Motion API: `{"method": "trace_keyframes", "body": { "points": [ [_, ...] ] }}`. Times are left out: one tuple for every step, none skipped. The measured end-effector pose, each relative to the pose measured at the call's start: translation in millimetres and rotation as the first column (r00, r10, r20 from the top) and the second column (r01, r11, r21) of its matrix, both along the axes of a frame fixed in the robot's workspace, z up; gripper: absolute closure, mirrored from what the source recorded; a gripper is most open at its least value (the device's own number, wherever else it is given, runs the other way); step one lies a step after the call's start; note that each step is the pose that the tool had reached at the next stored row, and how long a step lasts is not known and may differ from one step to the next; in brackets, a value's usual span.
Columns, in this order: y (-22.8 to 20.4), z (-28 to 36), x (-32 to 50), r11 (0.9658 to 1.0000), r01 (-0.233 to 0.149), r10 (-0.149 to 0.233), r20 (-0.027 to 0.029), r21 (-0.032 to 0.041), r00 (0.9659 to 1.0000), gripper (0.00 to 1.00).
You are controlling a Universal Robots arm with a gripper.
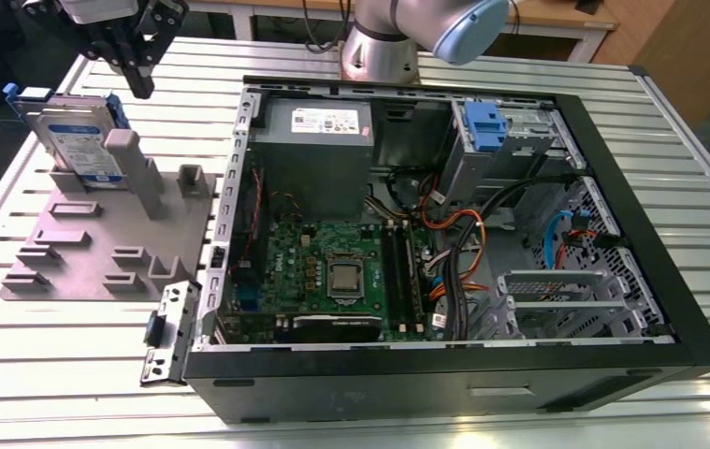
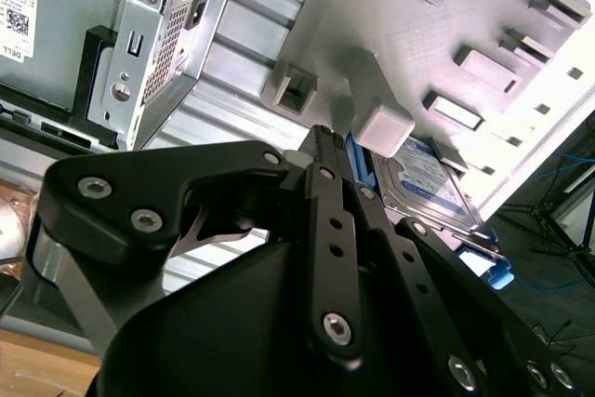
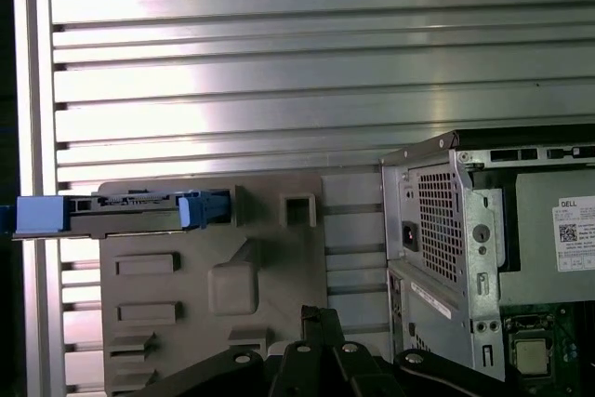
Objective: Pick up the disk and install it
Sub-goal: 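Reach for the disk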
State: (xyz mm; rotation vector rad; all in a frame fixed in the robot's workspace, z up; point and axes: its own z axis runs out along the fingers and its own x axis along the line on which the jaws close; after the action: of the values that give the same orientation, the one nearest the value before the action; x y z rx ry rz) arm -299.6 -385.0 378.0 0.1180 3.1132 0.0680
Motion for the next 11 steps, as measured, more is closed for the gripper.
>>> {"method": "trace_keyframes", "body": {
  "points": [
    [0.0, 0.0, 0.0, 1.0, 0.0, 0.0, 0.0, 0.0, 1.0, 0.89],
    [0.0, 0.0, 0.0, 1.0, 0.0, 0.0, 0.0, 0.0, 1.0, 0.89],
    [0.0, 0.0, 0.0, 1.0, 0.0, 0.0, 0.0, 0.0, 1.0, 0.89],
    [0.0, -0.1, 0.0, 1.0, 0.0, 0.0, 0.0, 0.0, 1.0, 0.89],
    [0.0, -0.1, 0.0, 1.0, 0.0, 0.0, 0.0001, 0.0, 1.0, 0.89],
    [0.0, -0.1, 0.0, 1.0, 0.0, 0.0, 0.0, 0.0, 1.0, 0.89],
    [0.0, -0.1, 0.0, 1.0, 0.0, 0.0, 0.0, 0.0, 1.0, 0.89],
    [0.0, -0.1, 0.0, 1.0, 0.0, 0.0, 0.0, 0.0, 1.0, 0.89],
    [0.0, -0.1, 0.0, 1.0, 0.0, 0.0, 0.0, 0.0, 1.0, 0.89],
    [0.0, -0.1, 0.0, 1.0, 0.0, 0.0, 0.0001, 0.0, 1.0, 0.89],
    [0.0, -0.2, 0.0, 1.0, 0.0, 0.0, 0.0, 0.0, 1.0, 0.89]
  ]
}}
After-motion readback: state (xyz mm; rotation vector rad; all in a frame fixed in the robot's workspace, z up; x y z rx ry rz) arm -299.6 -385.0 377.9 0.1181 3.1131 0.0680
